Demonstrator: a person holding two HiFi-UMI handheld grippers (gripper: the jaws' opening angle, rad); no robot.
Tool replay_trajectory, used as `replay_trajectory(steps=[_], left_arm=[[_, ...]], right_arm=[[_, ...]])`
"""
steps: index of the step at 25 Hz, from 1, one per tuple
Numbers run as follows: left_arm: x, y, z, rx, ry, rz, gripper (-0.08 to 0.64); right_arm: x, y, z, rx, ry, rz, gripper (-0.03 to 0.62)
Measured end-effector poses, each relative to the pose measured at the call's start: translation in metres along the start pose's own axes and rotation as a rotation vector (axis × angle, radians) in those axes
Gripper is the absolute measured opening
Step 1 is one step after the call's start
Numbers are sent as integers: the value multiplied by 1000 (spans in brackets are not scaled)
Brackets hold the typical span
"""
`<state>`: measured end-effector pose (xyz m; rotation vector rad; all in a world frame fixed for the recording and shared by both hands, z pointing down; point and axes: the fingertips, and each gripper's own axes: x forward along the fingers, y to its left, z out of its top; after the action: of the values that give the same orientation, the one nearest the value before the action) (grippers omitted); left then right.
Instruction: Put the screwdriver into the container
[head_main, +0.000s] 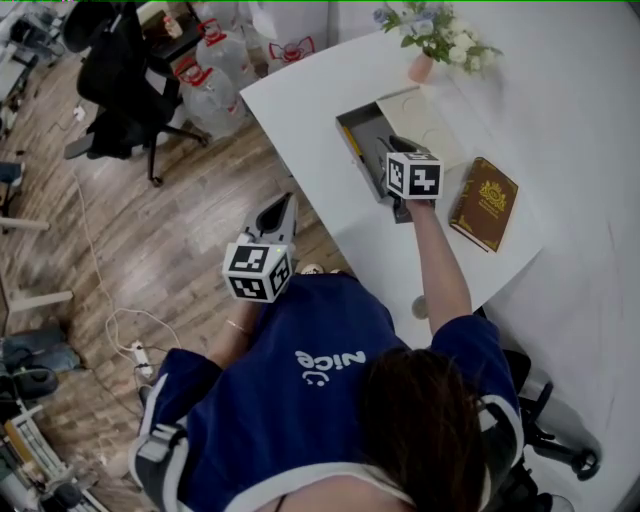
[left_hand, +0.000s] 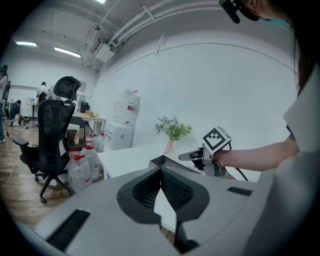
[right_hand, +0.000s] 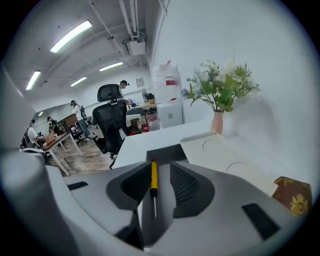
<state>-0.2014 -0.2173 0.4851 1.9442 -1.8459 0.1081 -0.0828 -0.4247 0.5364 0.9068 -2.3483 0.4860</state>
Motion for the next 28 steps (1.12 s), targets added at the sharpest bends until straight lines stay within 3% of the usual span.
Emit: replay_trajectory(steps=[9, 15, 28], left_arm=[[10, -28, 1, 18, -6, -88, 17], [21, -52, 3, 35, -10, -152, 17], [28, -106, -11, 119, 1, -281, 17]], right_arm=[[-75, 20, 11, 11, -160, -3, 132], [-125, 26, 1, -11, -235, -92, 132], [-193, 33, -73, 93, -316, -177, 132]])
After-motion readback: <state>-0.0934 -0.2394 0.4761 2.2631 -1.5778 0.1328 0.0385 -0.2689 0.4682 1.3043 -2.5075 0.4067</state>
